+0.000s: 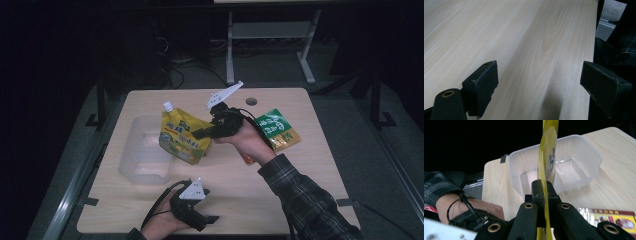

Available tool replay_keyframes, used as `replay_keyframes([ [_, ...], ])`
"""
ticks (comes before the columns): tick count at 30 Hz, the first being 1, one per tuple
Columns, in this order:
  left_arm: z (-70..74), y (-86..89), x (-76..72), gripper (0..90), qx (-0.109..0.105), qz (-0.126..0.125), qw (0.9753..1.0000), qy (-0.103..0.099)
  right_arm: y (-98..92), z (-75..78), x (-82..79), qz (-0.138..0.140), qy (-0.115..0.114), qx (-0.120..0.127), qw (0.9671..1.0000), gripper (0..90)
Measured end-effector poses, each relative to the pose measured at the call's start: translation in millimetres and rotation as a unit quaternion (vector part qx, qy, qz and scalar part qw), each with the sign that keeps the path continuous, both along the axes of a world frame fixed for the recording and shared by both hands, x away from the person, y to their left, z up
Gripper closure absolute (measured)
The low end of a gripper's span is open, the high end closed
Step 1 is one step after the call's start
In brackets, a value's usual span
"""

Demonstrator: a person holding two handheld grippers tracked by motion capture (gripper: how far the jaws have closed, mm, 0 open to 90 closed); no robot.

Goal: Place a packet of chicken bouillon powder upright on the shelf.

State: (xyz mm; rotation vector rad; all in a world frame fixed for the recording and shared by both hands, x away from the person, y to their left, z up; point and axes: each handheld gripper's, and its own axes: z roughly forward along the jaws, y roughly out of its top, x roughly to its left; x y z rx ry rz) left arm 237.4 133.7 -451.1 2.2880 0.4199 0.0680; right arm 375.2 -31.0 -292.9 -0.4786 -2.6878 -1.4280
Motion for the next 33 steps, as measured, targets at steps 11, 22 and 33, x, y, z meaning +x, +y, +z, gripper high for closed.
replay_keyframes([
  [11, -0.8, -1.0, -0.3, 14.2, -0.009, -0.001, 1.0, 0.002, 40.3, 6.3, 5.7, 0.016, 0.01, -0.007, 0.9998, 90.0],
  [22, 0.0, -0.4, 1.0, 14.2, -0.004, -0.005, 1.0, 0.002, 79.9, 8.9, 10.7, 0.026, 0.022, -0.018, 0.9993, 90.0],
  [33, 0.4, 0.8, 0.7, 14.2, -0.004, 0.001, 0.9999, 0.011, 108.9, 5.2, 11.1, 0.041, 0.027, -0.028, 0.9984, 90.0],
])
